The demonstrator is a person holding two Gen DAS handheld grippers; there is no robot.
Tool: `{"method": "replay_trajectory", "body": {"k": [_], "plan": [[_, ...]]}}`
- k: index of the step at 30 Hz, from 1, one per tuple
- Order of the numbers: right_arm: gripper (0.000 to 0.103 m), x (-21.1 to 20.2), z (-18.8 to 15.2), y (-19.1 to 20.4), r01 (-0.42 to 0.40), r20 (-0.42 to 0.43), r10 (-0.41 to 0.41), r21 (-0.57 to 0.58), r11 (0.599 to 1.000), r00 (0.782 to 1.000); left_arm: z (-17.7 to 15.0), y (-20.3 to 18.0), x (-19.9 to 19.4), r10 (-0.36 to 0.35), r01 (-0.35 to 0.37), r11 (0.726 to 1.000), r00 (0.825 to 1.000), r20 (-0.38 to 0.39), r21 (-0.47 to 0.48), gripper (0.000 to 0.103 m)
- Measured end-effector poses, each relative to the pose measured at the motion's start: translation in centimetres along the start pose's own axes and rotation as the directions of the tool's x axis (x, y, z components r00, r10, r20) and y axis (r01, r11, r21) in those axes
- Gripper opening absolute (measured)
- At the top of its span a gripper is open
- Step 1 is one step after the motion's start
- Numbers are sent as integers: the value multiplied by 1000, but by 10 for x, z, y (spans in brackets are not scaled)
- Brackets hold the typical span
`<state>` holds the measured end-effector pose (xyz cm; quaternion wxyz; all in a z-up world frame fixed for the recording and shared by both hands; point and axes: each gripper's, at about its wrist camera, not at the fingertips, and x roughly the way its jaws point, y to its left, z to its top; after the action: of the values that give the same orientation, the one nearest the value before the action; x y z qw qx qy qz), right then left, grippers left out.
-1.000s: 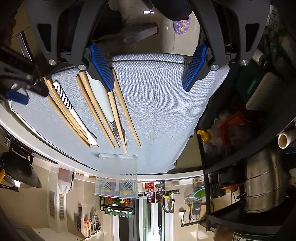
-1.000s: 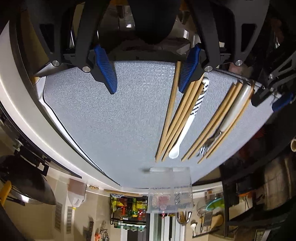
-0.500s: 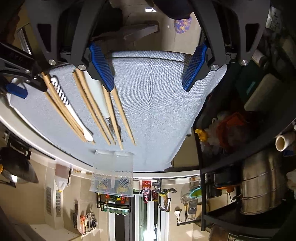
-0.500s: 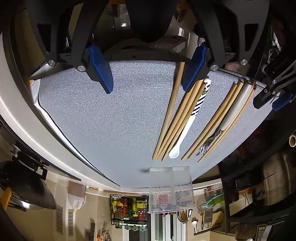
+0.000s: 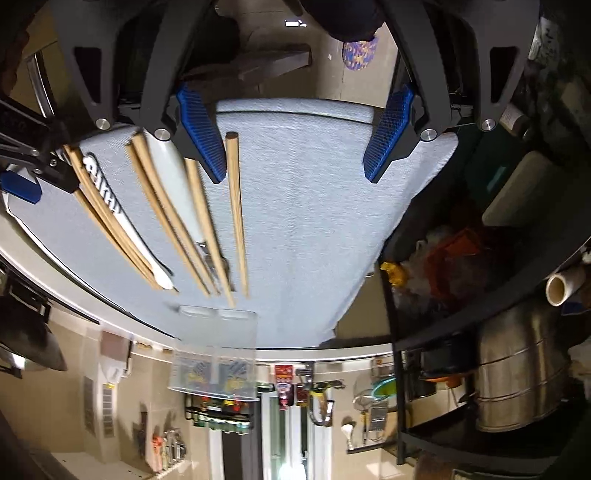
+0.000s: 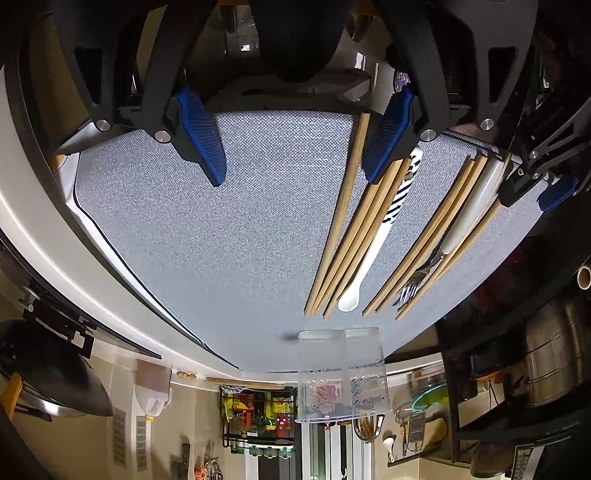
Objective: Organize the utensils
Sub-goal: 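Lower the left tool onto a wooden chopstick while the right tool lowers onto another, then close the left tool on its chopstick and lift while the right tool does the same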
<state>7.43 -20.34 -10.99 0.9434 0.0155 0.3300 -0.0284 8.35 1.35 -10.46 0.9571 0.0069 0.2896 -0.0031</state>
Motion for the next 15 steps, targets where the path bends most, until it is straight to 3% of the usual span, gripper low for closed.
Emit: {"method": "replay_trajectory", "body": {"k": [2, 5, 7, 9, 12, 15], "plan": [[77, 2, -1, 0, -4, 25, 4, -5, 1000, 1000, 1, 1, 2, 4, -4, 1000, 1000, 6, 4, 73], [75, 2, -4, 0, -19, 64, 20, -13, 1000, 998, 1, -6, 3, -17, 16, 999, 999, 31, 38, 57], [56, -1, -8, 1, -43, 96, 46, -28, 999, 994, 0, -11, 3, -30, 27, 998, 999, 45, 64, 47], [47, -3, -13, 1, -54, 126, 58, -32, 998, 990, -2, -16, 2, -43, 37, 995, 997, 61, 89, 35], [42, -3, -20, 1, -73, 175, 77, -34, 997, 982, -5, -21, 2, -59, 51, 993, 995, 79, 109, 22], [23, -4, -23, 5, -104, 199, 117, -77, 992, 973, -5, -25, 2, -85, 74, 989, 993, 82, 131, 8]]}}
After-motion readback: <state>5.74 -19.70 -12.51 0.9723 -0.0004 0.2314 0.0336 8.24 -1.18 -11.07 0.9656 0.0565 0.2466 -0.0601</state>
